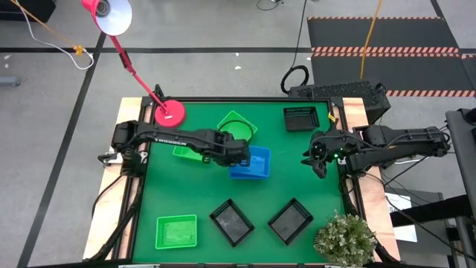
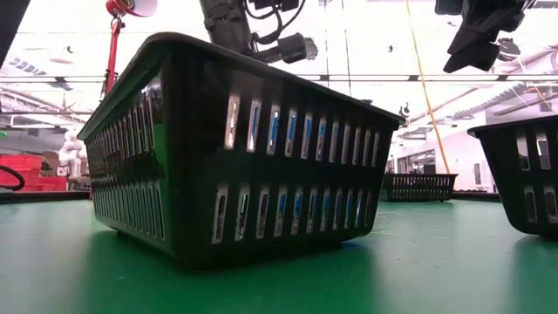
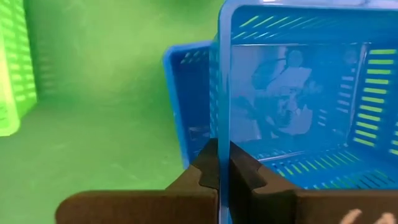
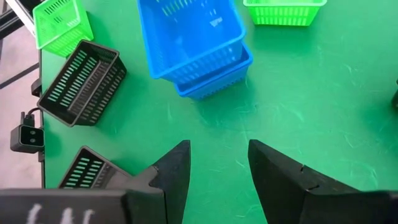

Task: Stack baskets by color
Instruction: Stack the left blue bin on the blue bins

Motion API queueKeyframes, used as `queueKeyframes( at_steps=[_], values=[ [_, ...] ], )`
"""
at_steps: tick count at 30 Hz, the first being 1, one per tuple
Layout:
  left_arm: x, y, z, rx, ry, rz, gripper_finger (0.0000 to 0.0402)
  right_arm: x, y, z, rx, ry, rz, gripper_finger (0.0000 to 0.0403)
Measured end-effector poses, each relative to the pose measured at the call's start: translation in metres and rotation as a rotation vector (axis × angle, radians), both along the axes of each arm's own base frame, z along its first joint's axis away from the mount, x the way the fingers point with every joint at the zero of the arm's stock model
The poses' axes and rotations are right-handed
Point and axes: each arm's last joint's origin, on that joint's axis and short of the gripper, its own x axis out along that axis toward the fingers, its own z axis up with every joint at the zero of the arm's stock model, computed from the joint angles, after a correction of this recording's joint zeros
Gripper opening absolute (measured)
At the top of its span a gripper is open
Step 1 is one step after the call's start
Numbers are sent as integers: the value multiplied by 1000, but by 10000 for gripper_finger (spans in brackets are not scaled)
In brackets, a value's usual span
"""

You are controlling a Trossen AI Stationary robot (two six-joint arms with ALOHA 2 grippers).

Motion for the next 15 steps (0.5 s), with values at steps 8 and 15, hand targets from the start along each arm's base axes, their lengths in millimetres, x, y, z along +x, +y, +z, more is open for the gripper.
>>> queueKeyframes(
  at_steps=[8, 15],
  values=[
    [1, 0, -6, -10, 14, 11, 4, 0, 0, 0, -5, 0, 5, 155],
    [2, 0, -10, -15, 26, 24, 8, 0, 0, 0, -3, 0, 3, 155]
  ],
)
